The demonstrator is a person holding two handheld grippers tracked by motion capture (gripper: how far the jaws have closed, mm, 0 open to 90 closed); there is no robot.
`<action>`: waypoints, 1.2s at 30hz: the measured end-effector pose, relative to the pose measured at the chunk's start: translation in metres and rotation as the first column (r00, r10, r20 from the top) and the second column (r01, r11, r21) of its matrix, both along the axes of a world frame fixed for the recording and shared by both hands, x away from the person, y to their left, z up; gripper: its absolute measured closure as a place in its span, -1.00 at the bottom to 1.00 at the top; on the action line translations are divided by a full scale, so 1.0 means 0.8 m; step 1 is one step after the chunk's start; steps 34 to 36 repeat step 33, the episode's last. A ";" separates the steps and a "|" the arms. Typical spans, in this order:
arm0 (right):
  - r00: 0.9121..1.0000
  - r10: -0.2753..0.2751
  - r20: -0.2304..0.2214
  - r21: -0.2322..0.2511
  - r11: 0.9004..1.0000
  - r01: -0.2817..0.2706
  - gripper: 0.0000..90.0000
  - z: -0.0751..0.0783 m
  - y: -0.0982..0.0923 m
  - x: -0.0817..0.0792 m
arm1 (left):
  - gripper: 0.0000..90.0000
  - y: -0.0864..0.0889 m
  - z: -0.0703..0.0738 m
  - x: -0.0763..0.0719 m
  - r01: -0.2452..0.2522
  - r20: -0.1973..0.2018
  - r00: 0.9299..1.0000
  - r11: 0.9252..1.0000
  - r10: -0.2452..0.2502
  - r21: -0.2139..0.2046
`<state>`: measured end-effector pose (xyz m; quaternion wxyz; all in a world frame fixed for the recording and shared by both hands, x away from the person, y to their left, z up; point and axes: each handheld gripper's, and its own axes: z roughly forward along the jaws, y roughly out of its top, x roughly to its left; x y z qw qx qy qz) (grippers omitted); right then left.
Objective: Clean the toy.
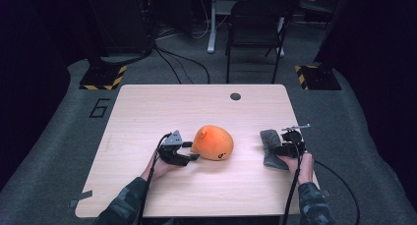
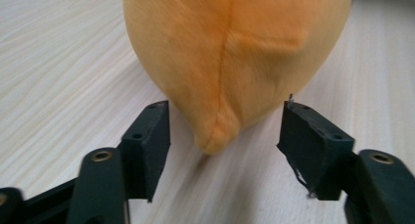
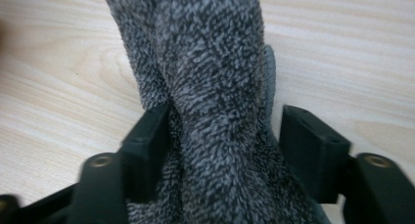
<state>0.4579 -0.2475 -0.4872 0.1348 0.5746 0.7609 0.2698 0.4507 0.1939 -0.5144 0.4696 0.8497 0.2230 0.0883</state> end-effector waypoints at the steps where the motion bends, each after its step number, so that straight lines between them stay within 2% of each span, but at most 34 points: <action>1: 1.000 0.001 0.006 0.010 1.000 -0.001 -0.33 0.002 -0.001 -0.002 | -0.26 0.002 0.000 0.000 0.008 -0.007 1.000 1.000 -0.008 -0.001; 2: 1.000 -0.015 0.003 0.020 1.000 0.014 -0.45 0.005 0.000 -0.005 | -0.30 0.003 0.000 -0.001 -0.009 -0.007 1.000 1.000 0.009 0.002; 3: 1.000 -0.002 0.014 0.014 1.000 0.001 -0.61 0.006 -0.001 -0.006 | -0.34 0.005 -0.001 -0.001 -0.025 -0.005 1.000 1.000 0.025 0.009; 4: 1.000 0.001 0.023 0.016 1.000 -0.002 -0.60 0.008 -0.002 -0.009 | -0.45 0.008 -0.001 -0.001 -0.016 -0.015 1.000 1.000 0.016 0.008; 8: 0.999 0.018 0.034 0.023 1.000 -0.019 -0.71 0.010 -0.004 -0.021 | -0.64 0.025 -0.001 -0.007 -0.079 -0.018 0.997 0.997 0.079 0.011; 10: 0.998 0.034 0.051 0.014 0.999 -0.034 -0.77 0.009 -0.007 -0.029 | -0.68 0.030 -0.001 -0.009 -0.096 -0.017 0.995 0.995 0.096 0.007; 11: 0.998 0.035 0.053 0.014 0.999 -0.036 -0.80 0.008 -0.009 -0.035 | -0.68 0.043 0.000 -0.015 -0.131 -0.010 0.991 0.991 0.131 0.019; 12: 0.997 0.040 0.062 0.012 0.999 -0.041 -0.84 0.007 -0.011 -0.039 | -0.69 0.043 0.000 -0.015 -0.131 -0.010 0.991 0.991 0.131 0.019; 14: 0.996 0.048 0.078 -0.001 0.999 -0.048 -0.89 0.003 -0.015 -0.050 | -0.73 0.063 0.000 -0.027 -0.199 0.000 0.980 0.980 0.199 0.031; 16: 0.995 0.049 0.088 0.000 0.999 -0.049 -0.94 -0.001 -0.020 -0.062 | -0.80 0.074 0.001 -0.033 -0.225 -0.006 0.974 0.973 0.225 0.043; 18: 0.992 0.057 0.110 0.003 0.998 -0.057 -0.97 -0.005 -0.027 -0.075 | -0.87 0.086 0.002 -0.040 -0.272 0.017 0.962 0.960 0.272 0.068; 19: 0.992 0.057 0.110 0.003 0.998 -0.057 -0.97 -0.005 -0.027 -0.075 | -0.89 0.086 0.002 -0.040 -0.272 0.017 0.962 0.960 0.272 0.068; 20: 0.989 0.075 0.126 -0.001 0.997 -0.076 -1.00 -0.011 -0.033 -0.087 | -0.90 0.100 0.001 -0.045 -0.319 0.008 0.948 0.945 0.319 0.078; 22: 0.986 0.086 0.144 -0.019 0.996 -0.084 -1.00 -0.018 -0.036 -0.096 | -0.93 0.110 -0.001 -0.048 -0.342 0.000 0.939 0.936 0.343 0.088; 25: 0.983 0.101 0.152 -0.020 0.995 -0.099 -1.00 -0.027 -0.041 -0.105 | -0.94 0.122 -0.008 -0.052 -0.384 0.004 0.922 0.916 0.387 0.115; 26: 0.982 0.104 0.157 -0.020 0.995 -0.102 -1.00 -0.029 -0.043 -0.105 | -0.95 0.126 -0.010 -0.051 -0.389 -0.009 0.919 0.912 0.394 0.129; 27: 0.983 0.092 0.160 -0.018 0.996 -0.090 -1.00 -0.031 -0.044 -0.106 | -0.96 0.128 -0.012 -0.051 -0.400 -0.011 0.915 0.908 0.404 0.127; 28: 0.982 0.105 0.157 -0.024 0.994 -0.103 -1.00 -0.032 -0.046 -0.106 | -0.96 0.131 -0.014 -0.051 -0.402 -0.021 0.913 0.906 0.408 0.134; 30: 0.984 0.096 0.148 -0.022 0.995 -0.093 -1.00 -0.034 -0.047 -0.105 | -0.96 0.133 -0.016 -0.050 -0.405 -0.026 0.911 0.905 0.412 0.131; 31: 0.987 0.083 0.135 -0.019 0.997 -0.081 -1.00 -0.041 -0.049 -0.105 | -0.95 0.134 -0.017 -0.049 -0.411 -0.027 0.908 0.901 0.418 0.140; 32: 0.985 0.100 0.141 -0.041 0.995 -0.095 -1.00 -0.043 -0.051 -0.103 | -0.95 0.134 -0.017 -0.049 -0.411 -0.023 0.908 0.902 0.417 0.134; 36: 0.987 0.091 0.136 -0.042 0.995 -0.086 -1.00 -0.045 -0.051 -0.104 | -0.95 0.134 -0.017 -0.049 -0.409 -0.018 0.909 0.901 0.416 0.142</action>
